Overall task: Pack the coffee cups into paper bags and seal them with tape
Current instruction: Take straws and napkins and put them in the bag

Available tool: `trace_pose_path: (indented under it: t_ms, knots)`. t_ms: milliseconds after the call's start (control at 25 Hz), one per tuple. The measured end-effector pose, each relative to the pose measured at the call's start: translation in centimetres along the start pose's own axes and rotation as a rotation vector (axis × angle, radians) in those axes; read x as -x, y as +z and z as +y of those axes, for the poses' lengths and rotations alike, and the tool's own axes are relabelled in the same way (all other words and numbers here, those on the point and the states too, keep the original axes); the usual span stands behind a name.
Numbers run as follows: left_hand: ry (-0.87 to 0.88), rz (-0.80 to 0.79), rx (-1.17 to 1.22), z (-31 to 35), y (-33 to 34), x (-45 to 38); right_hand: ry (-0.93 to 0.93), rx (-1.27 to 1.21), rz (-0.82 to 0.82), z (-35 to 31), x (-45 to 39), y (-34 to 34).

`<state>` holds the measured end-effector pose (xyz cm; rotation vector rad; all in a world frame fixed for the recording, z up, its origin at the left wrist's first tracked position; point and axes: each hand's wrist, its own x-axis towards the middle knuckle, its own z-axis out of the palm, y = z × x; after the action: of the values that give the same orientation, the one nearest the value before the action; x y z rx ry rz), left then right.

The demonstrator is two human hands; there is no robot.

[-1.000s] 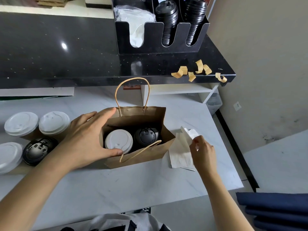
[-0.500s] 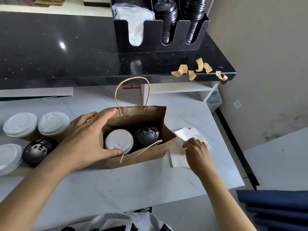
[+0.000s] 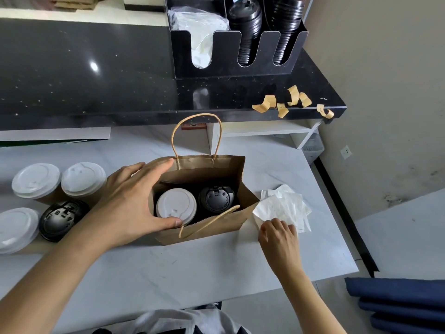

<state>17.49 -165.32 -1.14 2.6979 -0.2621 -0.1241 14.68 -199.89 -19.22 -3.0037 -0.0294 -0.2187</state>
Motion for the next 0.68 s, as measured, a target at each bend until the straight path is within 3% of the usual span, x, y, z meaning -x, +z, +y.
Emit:
trace_pose_path:
  t_ms: [360,520,680]
  knots:
    - [0.018,-0.013,-0.004,-0.4,-0.1,-0.1,0.153,-0.361,-0.014,0.2,-1.0,-0.3]
    - [0.049,-0.021,-0.001,-0.3,0.0,0.0,0.058,-0.307,0.013,0.3,-0.9,0.0]
    - [0.053,-0.033,-0.01,-0.5,0.1,0.0,-0.065,-0.218,-0.066,0.6,0.2,0.6]
